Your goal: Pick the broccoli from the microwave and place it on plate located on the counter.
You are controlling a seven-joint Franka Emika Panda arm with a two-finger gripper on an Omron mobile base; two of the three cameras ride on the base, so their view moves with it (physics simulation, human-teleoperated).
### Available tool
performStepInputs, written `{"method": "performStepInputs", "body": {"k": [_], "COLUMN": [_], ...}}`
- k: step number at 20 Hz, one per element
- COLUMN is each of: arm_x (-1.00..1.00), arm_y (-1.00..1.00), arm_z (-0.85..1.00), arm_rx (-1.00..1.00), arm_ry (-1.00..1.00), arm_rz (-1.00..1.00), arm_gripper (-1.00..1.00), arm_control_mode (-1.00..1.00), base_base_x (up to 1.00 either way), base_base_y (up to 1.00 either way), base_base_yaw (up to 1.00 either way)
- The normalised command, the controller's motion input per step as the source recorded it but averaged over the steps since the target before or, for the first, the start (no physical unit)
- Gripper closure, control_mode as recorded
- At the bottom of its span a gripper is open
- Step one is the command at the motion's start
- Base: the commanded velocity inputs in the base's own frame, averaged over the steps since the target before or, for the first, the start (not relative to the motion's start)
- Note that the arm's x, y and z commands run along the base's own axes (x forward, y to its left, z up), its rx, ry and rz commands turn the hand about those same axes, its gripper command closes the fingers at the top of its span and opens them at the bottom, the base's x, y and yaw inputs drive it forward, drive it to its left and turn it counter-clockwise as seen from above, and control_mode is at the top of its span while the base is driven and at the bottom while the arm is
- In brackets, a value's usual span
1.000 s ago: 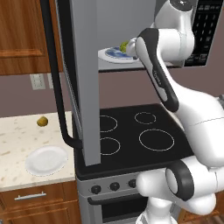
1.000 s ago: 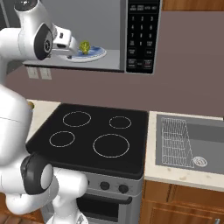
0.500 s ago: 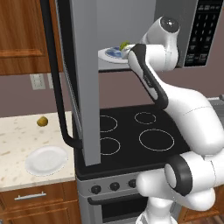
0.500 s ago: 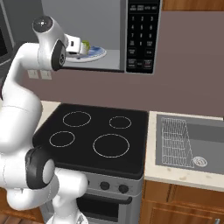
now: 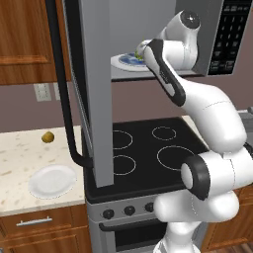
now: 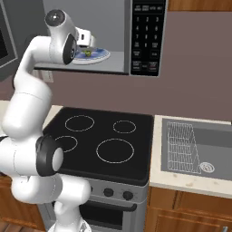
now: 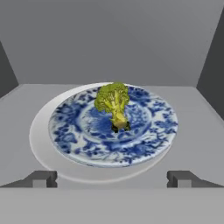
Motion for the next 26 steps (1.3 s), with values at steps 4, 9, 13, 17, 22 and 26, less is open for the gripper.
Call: {"method": "performStepInputs", "body": {"k": [4, 9, 13, 17, 22, 26], "arm_x": [0.26, 0.08, 0.24, 0.31, 0.22, 0.30], "arm_y": [0.02, 0.00, -0.01, 0.00, 0.00, 0.00], "arm_z": [-0.11, -0.54, -0.21, 0.00, 0.09, 0.00], "arm_rx": [0.00, 0.00, 0.00, 0.00, 0.00, 0.00], "arm_ry": [0.00, 0.00, 0.00, 0.00, 0.00, 0.00], "arm_rz": [0.00, 0.01, 0.02, 0.02, 0.00, 0.00], "arm_gripper": [-1.00, -1.00, -1.00, -1.00, -1.00, -1.00], "arm_control_mode": [-1.00, -1.00, -1.00, -1.00, -1.00, -1.00], "base_base_x": [0.00, 0.00, 0.00, 0.00, 0.00, 0.00], "base_base_y": [0.00, 0.00, 0.00, 0.00, 0.00, 0.00], "base_base_yaw": [0.00, 0.00, 0.00, 0.00, 0.00, 0.00]}}
